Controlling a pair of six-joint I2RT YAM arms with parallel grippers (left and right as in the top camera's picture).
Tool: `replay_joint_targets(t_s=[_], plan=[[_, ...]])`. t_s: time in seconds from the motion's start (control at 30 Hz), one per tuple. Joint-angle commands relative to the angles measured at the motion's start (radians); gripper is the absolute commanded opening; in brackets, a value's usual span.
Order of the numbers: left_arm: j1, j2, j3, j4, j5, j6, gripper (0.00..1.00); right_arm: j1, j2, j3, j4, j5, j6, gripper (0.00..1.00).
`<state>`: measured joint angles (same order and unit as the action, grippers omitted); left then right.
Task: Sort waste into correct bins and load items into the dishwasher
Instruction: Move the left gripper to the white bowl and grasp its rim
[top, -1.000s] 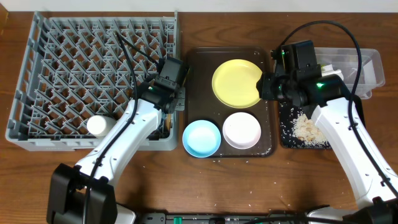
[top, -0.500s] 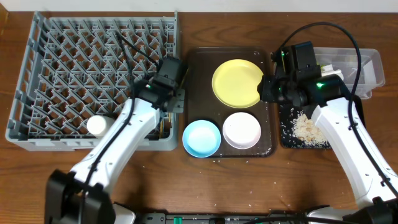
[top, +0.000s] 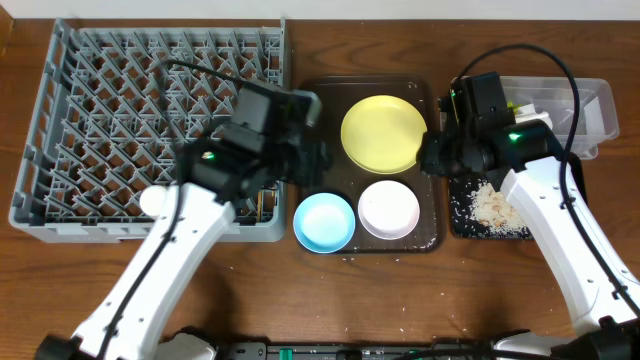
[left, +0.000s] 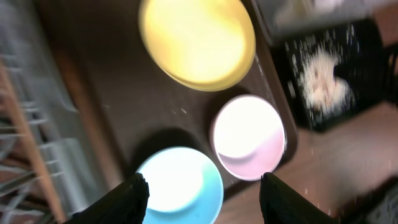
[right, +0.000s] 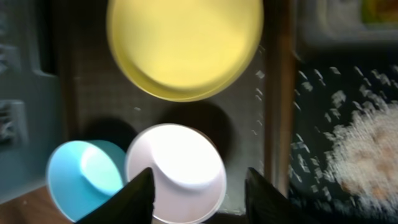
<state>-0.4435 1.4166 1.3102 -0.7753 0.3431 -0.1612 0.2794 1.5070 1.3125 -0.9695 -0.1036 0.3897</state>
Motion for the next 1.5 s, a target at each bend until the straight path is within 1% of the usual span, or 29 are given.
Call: replay_joint_targets(t_s=[0.0, 0.1, 0.2, 0.3, 0.47, 0.57, 0.63, 0.67, 0.73, 0.83, 0.9, 0.97, 1.07, 1.13, 1.17, 1.2, 1.27, 1.47], plan=[[-0.070, 0.093, -0.032, 0.011, 0.065, 0.043, 0.59, -0.020, -0.016, 0.001, -0.020, 0.150, 0.109, 0.53], [-0.126, 0.178, -0.032, 0.045, 0.065, 0.099, 0.59, -0.064, -0.016, 0.001, -0.007, 0.208, 0.167, 0.69], [-0.176, 0.266, -0.032, 0.093, 0.065, 0.109, 0.59, -0.129, -0.016, 0.001, 0.000, 0.172, 0.209, 0.84], [-0.225, 0.352, -0.032, 0.120, 0.065, 0.109, 0.59, -0.189, -0.016, 0.001, -0.003, 0.087, 0.208, 0.89], [-0.270, 0.438, -0.032, 0.145, 0.055, 0.143, 0.59, -0.226, -0.016, 0.001, -0.012, 0.068, 0.208, 0.91], [-0.275, 0.466, -0.032, 0.160, -0.014, 0.143, 0.58, -0.226, -0.016, 0.001, -0.012, 0.056, 0.208, 0.91], [-0.275, 0.480, -0.032, 0.162, -0.044, 0.143, 0.55, -0.226, -0.016, 0.001, -0.012, 0.031, 0.208, 0.92], [-0.275, 0.487, -0.032, 0.164, -0.050, 0.143, 0.52, -0.226, -0.016, 0.001, -0.011, 0.023, 0.208, 0.92], [-0.275, 0.491, -0.032, 0.168, -0.045, 0.142, 0.47, -0.226, -0.016, 0.001, -0.011, 0.024, 0.208, 0.93], [-0.275, 0.475, 0.002, 0.131, 0.016, 0.114, 0.47, -0.226, -0.016, 0.001, -0.010, 0.024, 0.208, 0.93], [-0.275, 0.455, 0.032, 0.098, 0.036, 0.100, 0.47, -0.226, -0.016, 0.001, -0.008, 0.024, 0.208, 0.93], [-0.275, 0.425, 0.066, 0.071, 0.019, 0.101, 0.47, -0.226, -0.016, 0.001, -0.007, 0.024, 0.208, 0.93], [-0.275, 0.379, 0.079, 0.079, -0.073, 0.101, 0.48, -0.226, -0.016, 0.001, -0.008, 0.024, 0.208, 0.95], [-0.275, 0.373, 0.079, 0.080, -0.154, 0.119, 0.49, -0.226, -0.016, 0.001, -0.008, 0.024, 0.208, 0.99], [-0.275, 0.377, 0.074, 0.081, -0.191, 0.136, 0.49, -0.226, -0.016, 0.001, -0.008, 0.024, 0.208, 0.99], [-0.275, 0.383, 0.063, 0.084, -0.224, 0.152, 0.53, -0.226, -0.016, 0.001, -0.009, 0.024, 0.208, 0.99], [-0.275, 0.399, 0.043, 0.093, -0.253, 0.169, 0.55, -0.226, -0.016, 0.001, -0.009, 0.024, 0.208, 0.99], [-0.273, 0.491, 0.032, 0.158, -0.251, 0.216, 0.56, -0.226, -0.016, 0.001, -0.011, 0.024, 0.208, 0.99]])
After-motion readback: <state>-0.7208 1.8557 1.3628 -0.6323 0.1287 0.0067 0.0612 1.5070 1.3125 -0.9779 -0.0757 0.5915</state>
